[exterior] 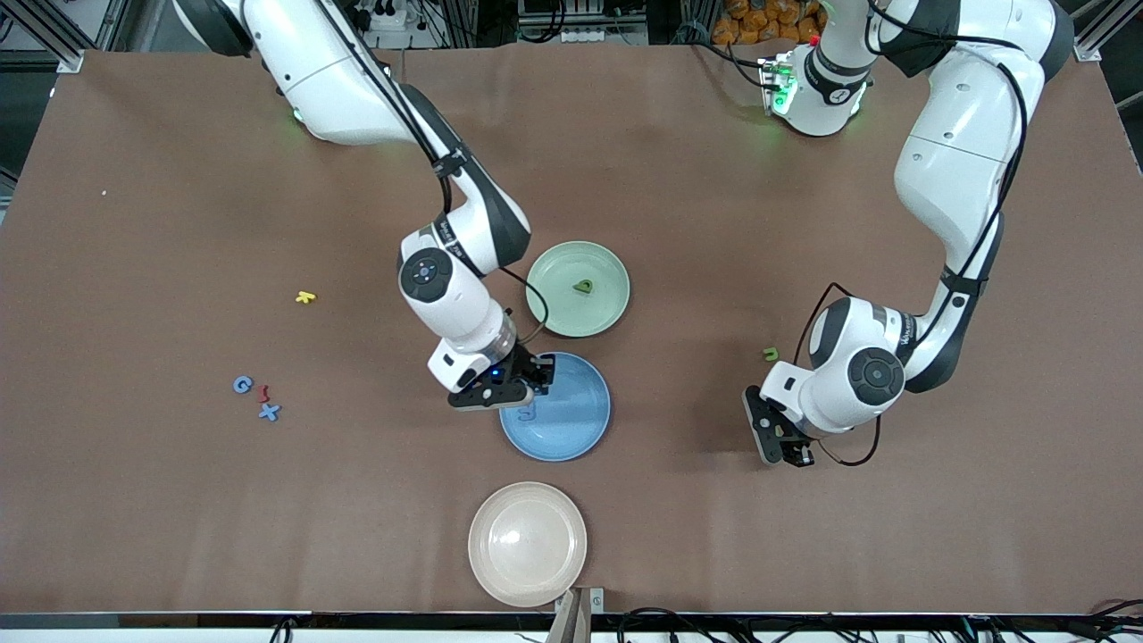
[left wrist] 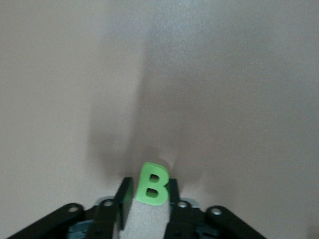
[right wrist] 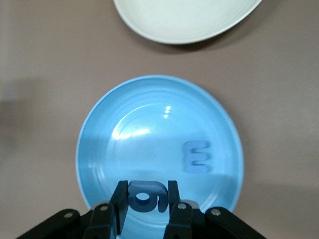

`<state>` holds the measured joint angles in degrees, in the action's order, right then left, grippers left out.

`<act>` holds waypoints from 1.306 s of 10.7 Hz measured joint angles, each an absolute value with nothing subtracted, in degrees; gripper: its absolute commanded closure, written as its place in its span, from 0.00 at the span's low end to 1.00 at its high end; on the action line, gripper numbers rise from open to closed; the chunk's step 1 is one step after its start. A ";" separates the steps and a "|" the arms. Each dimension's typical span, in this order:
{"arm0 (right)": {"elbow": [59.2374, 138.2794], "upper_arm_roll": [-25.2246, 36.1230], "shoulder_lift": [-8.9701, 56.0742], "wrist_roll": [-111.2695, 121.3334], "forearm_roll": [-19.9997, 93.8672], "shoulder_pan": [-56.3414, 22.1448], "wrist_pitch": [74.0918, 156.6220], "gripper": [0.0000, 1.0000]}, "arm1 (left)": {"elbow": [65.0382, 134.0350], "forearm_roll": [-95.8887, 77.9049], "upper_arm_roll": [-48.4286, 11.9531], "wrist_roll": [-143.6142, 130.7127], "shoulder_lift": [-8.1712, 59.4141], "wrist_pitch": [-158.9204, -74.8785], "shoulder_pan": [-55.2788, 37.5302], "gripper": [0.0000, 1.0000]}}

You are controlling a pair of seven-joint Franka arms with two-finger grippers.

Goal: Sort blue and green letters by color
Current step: 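Grasp the green B with the left gripper and place it on the green plate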

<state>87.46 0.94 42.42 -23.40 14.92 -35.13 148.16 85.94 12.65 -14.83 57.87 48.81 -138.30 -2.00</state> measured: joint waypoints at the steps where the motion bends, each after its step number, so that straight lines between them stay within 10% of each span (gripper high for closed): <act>1: 87.43 0.90 42.73 -25.14 14.95 -36.00 148.56 0.00 | 85.85 12.65 -14.82 56.80 48.81 -138.28 -1.99 1.00; 6: 87.02 1.20 42.59 -25.86 14.65 -36.55 146.46 0.00 | 85.58 12.58 -16.32 47.00 48.64 -136.68 -1.69 1.00; 14: 95.12 2.29 34.35 15.31 14.22 -19.68 136.41 0.00 | 90.76 12.28 -34.80 -17.31 43.09 -121.48 -2.90 1.00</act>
